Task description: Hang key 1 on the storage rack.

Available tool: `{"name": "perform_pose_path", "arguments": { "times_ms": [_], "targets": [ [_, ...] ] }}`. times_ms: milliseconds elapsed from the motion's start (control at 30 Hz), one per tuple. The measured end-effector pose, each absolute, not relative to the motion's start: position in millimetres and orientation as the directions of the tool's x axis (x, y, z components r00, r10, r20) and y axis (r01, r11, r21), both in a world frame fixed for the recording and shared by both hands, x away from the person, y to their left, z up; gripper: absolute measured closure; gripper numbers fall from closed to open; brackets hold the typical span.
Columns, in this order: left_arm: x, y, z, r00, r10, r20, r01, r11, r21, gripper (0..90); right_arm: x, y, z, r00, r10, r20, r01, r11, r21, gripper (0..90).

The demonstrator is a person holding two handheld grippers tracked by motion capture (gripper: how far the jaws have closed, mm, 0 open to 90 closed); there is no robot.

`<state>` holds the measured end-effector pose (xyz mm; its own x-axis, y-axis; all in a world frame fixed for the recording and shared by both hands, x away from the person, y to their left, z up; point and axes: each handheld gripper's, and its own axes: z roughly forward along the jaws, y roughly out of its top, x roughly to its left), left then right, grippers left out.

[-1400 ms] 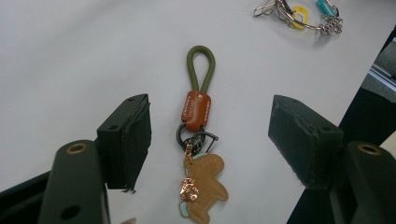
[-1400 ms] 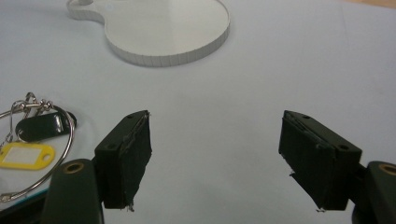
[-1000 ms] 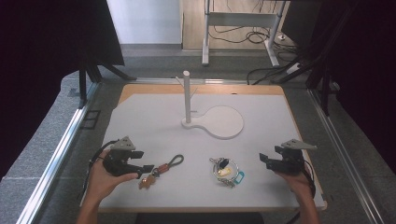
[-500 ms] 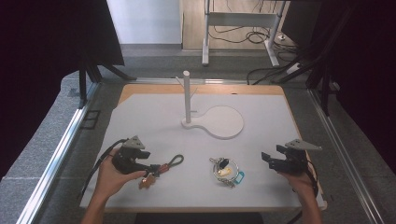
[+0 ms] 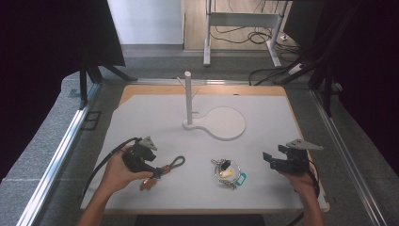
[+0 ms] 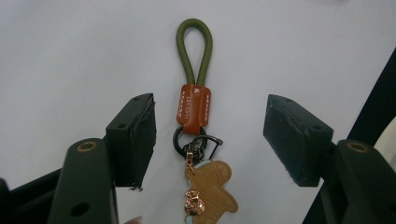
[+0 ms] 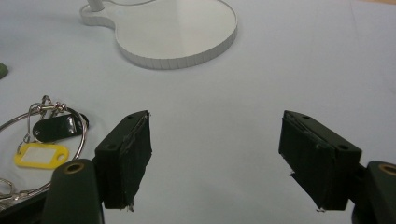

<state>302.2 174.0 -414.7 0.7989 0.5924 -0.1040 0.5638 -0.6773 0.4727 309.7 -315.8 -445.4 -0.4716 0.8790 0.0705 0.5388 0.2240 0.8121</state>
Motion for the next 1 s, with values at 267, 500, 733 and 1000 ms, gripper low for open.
{"name": "perform_pose_path", "arguments": {
  "times_ms": [267,500,733,1000],
  "targets": [
    [315,156,-427,0.824,0.557,-0.103,0.549,-0.739,0.391,41.7,309,-315,-446,-0.468,0.881,0.066,0.546,0.229,0.806,25.8],
    [328,141,-434,0.855,0.512,-0.082,0.514,-0.815,0.269,46.5,309,-313,-446,-0.473,0.879,0.061,0.547,0.239,0.802,26.3],
    [333,136,-440,0.86,0.504,-0.08,0.508,-0.831,0.224,50.6,312,-308,-448,-0.485,0.873,0.054,0.549,0.256,0.796,26.4],
    [337,130,-452,0.86,0.506,-0.061,0.508,-0.842,0.184,54.5,313,-303,-448,-0.499,0.866,0.044,0.547,0.275,0.791,26.7]
  ]
}}
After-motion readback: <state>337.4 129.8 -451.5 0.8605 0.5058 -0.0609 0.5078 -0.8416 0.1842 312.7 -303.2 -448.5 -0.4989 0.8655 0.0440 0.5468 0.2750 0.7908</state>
